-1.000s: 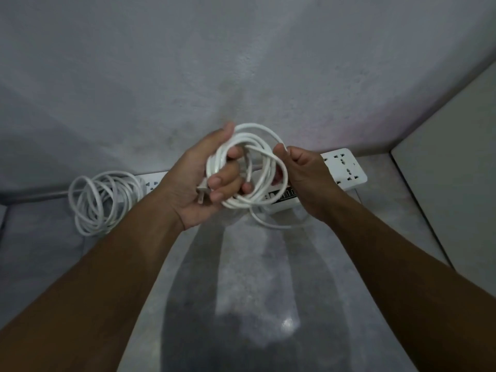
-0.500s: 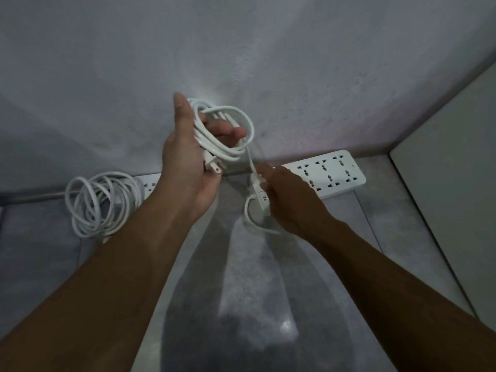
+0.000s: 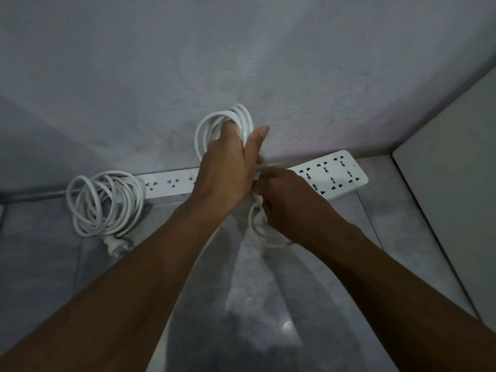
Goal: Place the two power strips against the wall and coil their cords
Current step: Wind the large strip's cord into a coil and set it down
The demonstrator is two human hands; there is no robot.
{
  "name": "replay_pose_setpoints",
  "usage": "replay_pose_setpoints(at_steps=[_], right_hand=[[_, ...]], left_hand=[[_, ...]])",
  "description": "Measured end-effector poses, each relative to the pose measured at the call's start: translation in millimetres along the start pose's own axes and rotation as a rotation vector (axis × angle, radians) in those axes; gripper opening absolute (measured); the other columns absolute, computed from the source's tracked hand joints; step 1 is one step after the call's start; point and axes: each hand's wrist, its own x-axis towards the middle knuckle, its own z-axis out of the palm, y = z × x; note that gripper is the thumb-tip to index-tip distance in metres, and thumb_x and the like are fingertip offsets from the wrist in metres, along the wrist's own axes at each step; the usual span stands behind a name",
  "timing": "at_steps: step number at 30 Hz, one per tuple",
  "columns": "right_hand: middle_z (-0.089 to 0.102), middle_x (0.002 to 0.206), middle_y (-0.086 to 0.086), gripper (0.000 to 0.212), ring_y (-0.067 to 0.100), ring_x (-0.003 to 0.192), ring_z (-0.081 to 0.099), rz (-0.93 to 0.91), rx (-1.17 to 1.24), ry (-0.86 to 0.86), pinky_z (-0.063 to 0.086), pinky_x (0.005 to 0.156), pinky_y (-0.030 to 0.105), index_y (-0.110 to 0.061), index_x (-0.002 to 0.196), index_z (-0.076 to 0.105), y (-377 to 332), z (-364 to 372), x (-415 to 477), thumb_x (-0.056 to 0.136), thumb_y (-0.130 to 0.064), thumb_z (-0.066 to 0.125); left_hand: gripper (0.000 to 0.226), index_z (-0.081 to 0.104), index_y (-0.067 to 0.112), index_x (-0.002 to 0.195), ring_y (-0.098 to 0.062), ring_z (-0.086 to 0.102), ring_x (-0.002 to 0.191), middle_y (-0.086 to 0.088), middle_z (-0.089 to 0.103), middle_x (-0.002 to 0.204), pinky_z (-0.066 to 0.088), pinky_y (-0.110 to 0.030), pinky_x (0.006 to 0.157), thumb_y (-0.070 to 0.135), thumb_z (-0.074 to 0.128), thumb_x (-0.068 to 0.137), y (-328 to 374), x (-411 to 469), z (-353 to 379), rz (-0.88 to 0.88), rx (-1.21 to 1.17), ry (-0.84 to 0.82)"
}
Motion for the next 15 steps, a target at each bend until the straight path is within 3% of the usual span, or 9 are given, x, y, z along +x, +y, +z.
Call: replay_pose_setpoints(at_steps=[3, 7, 11, 15], right_hand=[[0.069, 0.080, 0.015, 0.027, 0.032, 0.063, 0.062, -0.061, -0.028, 0.091, 0.052, 0.053, 0.040, -0.005, 0.086, 0.074, 1, -2, 1, 0.070, 0.015, 0.068], [0.067, 0.082, 0.007, 0.016, 0.023, 0.072, 0.061, 0.057, -0.031, 0.174, 0.053, 0.061, 0.042, -0.013, 0.092, 0.070, 10, -3, 0, 0.079, -0.009, 0.077], [0.072, 0.086, -0.002, 0.036, 0.019, 0.073, 0.067, 0.142, -0.087, 0.203, 0.049, 0.063, 0.032, -0.021, 0.099, 0.070, 20, -9, 4, 0.075, -0.046, 0.082], [0.075, 0.086, -0.005, 0.054, 0.015, 0.073, 0.069, 0.185, -0.075, 0.122, 0.056, 0.068, 0.038, -0.022, 0.103, 0.069, 24, -9, 9, 0.075, -0.068, 0.064]], left_hand=[[0.050, 0.048, 0.011, 0.104, -0.027, 0.063, 0.073, -0.008, 0.066, 0.083, 0.045, -0.034, 0.063, 0.059, 0.037, 0.098, -7, 2, 3, 0.002, 0.194, -0.059], [0.044, 0.048, 0.015, 0.092, -0.016, 0.053, 0.060, 0.002, 0.053, 0.067, 0.037, -0.030, 0.061, 0.056, 0.036, 0.099, -18, 6, 3, -0.057, 0.276, -0.241], [0.058, 0.059, 0.016, 0.071, -0.016, 0.066, 0.055, -0.003, 0.065, 0.056, 0.045, -0.023, 0.051, 0.057, 0.031, 0.101, -25, 8, -4, -0.097, 0.210, -0.448], [0.079, 0.067, 0.016, 0.069, -0.015, 0.065, 0.050, -0.004, 0.067, 0.053, 0.042, -0.026, 0.057, 0.074, 0.020, 0.093, -27, 9, -7, -0.130, 0.165, -0.546]])
